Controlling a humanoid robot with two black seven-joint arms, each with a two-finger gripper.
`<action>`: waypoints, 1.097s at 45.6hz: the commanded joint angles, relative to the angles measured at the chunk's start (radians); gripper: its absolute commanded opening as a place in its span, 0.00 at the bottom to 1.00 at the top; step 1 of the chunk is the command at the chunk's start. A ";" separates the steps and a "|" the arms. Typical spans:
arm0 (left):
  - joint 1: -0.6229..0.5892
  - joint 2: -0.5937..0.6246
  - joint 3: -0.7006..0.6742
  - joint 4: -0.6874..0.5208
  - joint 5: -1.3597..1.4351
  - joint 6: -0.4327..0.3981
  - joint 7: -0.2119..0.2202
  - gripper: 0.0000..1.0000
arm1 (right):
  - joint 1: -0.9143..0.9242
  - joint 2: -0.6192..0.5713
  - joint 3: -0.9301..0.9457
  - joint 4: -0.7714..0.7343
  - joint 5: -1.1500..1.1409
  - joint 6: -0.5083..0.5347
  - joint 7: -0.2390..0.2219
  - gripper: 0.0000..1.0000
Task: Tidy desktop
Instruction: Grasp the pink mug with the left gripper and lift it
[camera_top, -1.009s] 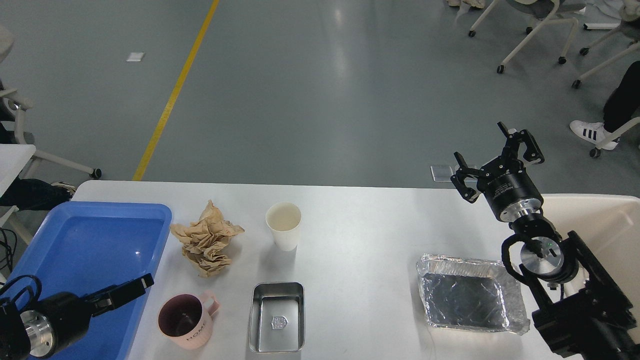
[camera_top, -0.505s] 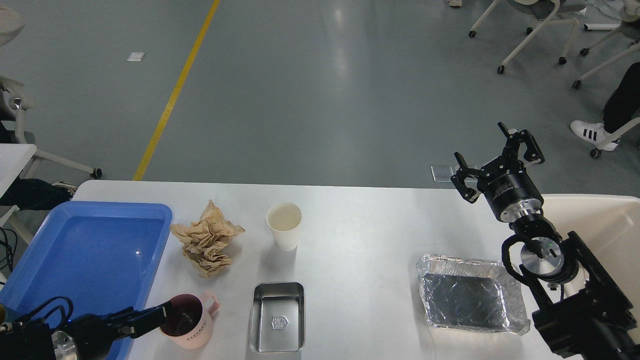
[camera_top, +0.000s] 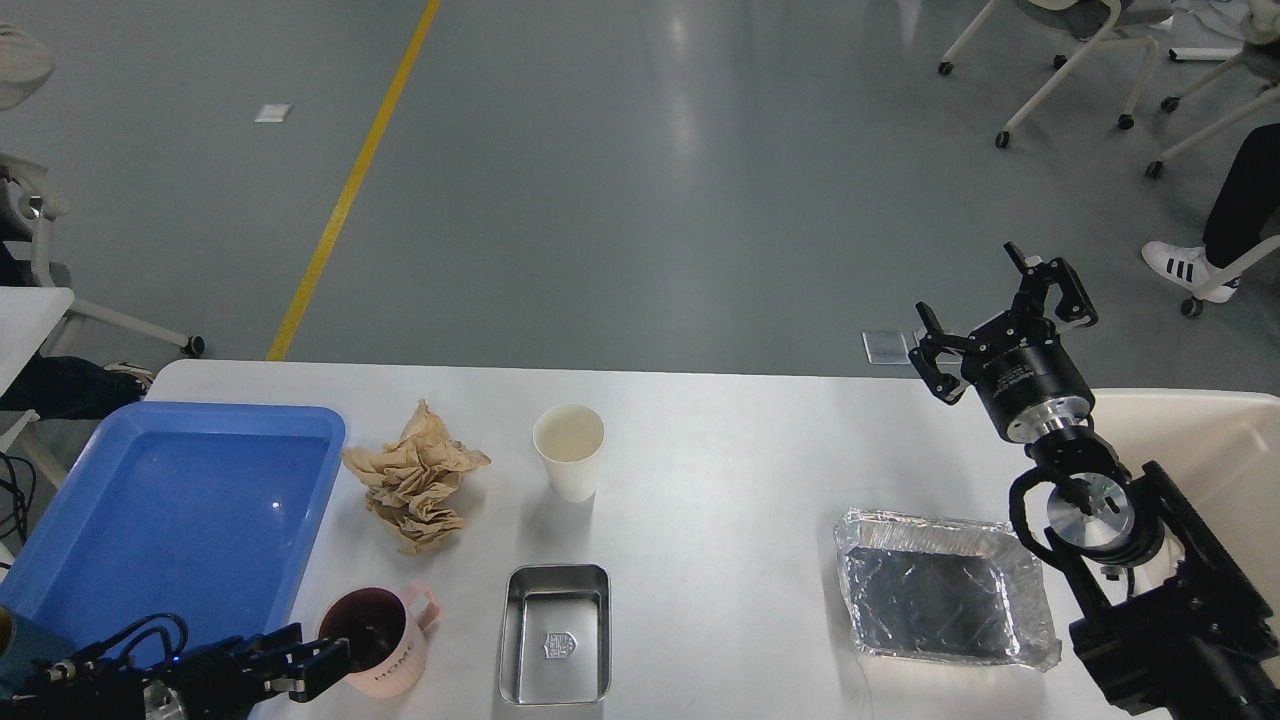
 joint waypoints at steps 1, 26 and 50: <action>0.004 -0.023 0.004 0.010 -0.003 -0.002 0.021 0.27 | 0.000 0.000 0.001 0.001 0.000 -0.001 0.000 1.00; -0.004 0.061 -0.013 -0.040 -0.019 -0.054 -0.037 0.00 | 0.001 0.008 0.000 0.001 0.000 0.001 0.002 1.00; -0.183 0.489 -0.237 -0.171 -0.292 -0.382 -0.149 0.00 | 0.028 0.008 -0.002 0.004 0.000 0.001 0.002 1.00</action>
